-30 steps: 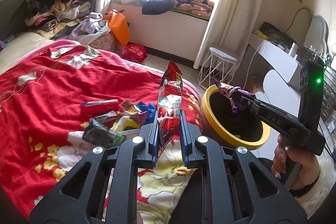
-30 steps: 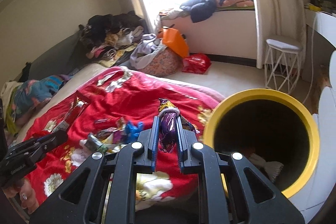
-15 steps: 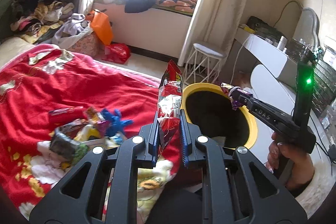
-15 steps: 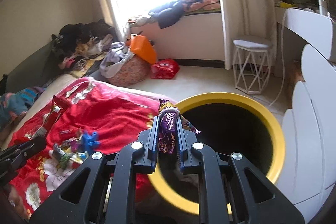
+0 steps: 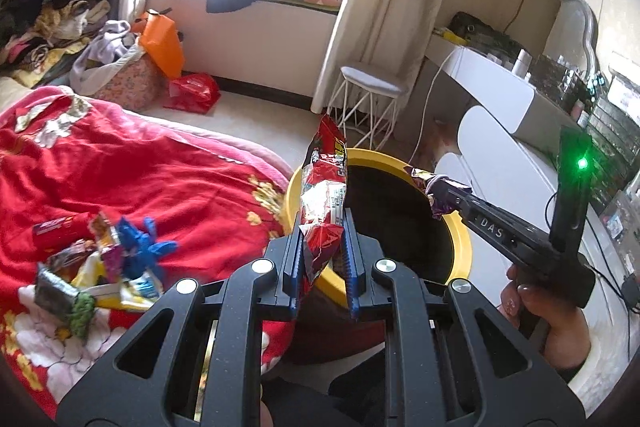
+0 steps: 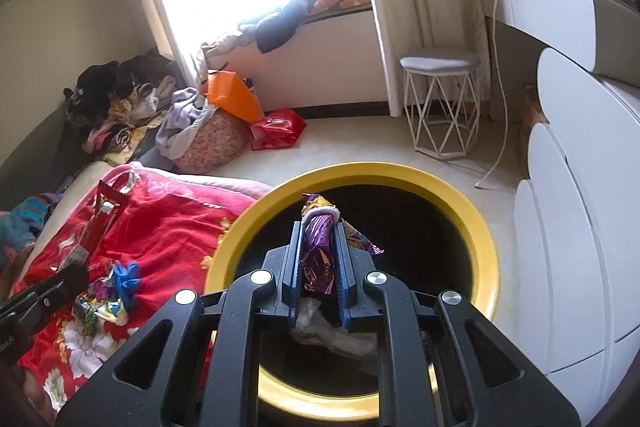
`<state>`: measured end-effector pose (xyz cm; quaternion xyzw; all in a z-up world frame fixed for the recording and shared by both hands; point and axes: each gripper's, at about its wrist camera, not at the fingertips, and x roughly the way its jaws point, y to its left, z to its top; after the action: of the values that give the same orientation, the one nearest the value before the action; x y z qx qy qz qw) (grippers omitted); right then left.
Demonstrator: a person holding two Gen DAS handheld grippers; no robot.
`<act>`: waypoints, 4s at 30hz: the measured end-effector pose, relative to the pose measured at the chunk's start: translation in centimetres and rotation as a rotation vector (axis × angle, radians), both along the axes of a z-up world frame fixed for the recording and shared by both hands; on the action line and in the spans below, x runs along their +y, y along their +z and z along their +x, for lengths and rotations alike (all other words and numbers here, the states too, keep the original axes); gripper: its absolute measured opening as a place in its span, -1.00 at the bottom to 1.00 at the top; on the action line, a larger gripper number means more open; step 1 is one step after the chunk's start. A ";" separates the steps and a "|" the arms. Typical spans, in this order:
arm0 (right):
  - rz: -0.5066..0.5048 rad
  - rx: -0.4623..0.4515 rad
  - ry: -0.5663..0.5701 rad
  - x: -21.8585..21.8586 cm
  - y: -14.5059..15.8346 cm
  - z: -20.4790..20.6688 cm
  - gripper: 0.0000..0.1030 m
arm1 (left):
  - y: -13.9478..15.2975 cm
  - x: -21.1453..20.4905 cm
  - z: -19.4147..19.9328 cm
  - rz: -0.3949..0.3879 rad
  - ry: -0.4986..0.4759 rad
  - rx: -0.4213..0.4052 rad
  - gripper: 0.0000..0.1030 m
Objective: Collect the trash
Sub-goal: 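Open both tools to drop the red bag and purple wrapper into the bin, then move both open tools back over the wrappers on the bed, then grasp the dark green snack bag with the left tool while the right tool grasps the yellow-white bag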
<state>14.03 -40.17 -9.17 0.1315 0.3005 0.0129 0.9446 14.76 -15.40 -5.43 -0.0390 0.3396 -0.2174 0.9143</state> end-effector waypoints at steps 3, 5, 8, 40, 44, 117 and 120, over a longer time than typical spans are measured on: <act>0.006 0.013 -0.026 -1.1 -0.4 0.1 -0.73 | -0.9 -1.2 1.1 0.003 -0.019 0.027 -0.77; 0.018 0.018 -0.036 -1.7 -0.8 0.2 -0.73 | -1.6 -2.1 1.7 0.013 -0.039 0.045 -0.77; 0.050 0.030 -0.051 -2.8 -1.3 0.4 -0.73 | -2.7 -3.2 2.6 0.023 -0.058 0.074 -0.77; 0.085 0.044 -0.057 -5.0 -1.5 0.0 0.04 | -4.6 -3.7 4.1 -0.020 -0.038 0.098 0.79; 0.054 0.030 -0.034 -3.9 -0.9 -0.1 0.12 | -4.1 -2.0 2.9 0.001 0.028 0.066 0.79; -0.325 0.085 0.721 26.6 -3.6 0.1 -0.09 | -5.7 25.5 -2.1 -0.168 0.687 0.167 0.79; -0.353 0.100 0.745 27.3 -4.3 0.7 -0.38 | -6.2 25.2 -1.8 -0.200 0.660 0.190 0.70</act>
<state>14.77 -12.91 -13.51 -0.1497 0.3707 0.2956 0.8676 12.98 9.75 -11.61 -0.2560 0.3693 0.0621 0.8912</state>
